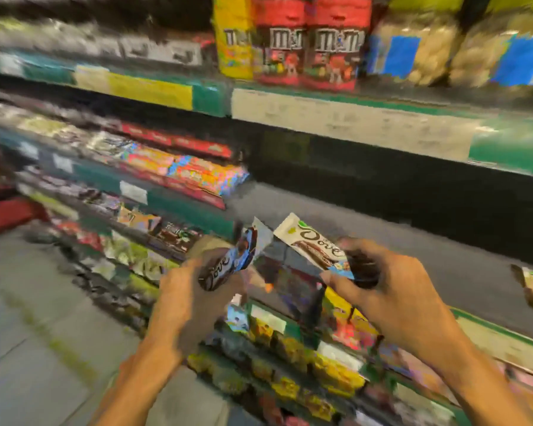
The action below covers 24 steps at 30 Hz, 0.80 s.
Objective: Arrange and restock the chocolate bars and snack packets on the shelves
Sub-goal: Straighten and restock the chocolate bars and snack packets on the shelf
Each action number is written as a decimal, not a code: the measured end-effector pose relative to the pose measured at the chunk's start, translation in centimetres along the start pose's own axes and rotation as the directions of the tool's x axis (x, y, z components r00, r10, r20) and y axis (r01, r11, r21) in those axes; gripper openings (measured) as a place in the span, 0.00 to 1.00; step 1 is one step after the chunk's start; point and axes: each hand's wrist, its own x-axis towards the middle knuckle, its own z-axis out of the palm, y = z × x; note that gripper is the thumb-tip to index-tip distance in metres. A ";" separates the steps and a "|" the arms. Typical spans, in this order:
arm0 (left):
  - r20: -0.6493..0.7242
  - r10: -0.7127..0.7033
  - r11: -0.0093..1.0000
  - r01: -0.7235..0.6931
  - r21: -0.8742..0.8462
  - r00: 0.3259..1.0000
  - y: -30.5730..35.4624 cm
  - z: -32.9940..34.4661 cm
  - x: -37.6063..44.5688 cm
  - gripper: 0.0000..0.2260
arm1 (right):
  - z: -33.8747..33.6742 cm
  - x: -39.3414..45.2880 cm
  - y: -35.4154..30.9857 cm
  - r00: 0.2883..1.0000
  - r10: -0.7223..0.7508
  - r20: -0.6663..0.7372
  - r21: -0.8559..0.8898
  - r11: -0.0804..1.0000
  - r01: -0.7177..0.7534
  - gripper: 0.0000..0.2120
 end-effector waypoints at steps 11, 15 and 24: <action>-0.300 -0.201 0.971 0.230 0.065 0.933 -12.3 -21.0 -1.0 0.10 | 19.1 7.4 -17.2 0.935 -0.241 0.259 0.224 0.957 0.185 0.22; -0.349 -0.222 0.947 0.287 0.146 0.911 -15.8 -24.7 0.7 0.13 | 23.8 10.9 -20.2 0.902 -0.289 0.322 0.312 0.932 0.187 0.18; -0.383 -0.197 0.930 0.296 0.219 0.903 -22.1 -31.3 10.3 0.20 | 33.1 22.6 -25.2 0.891 -0.382 0.246 0.401 0.877 0.266 0.27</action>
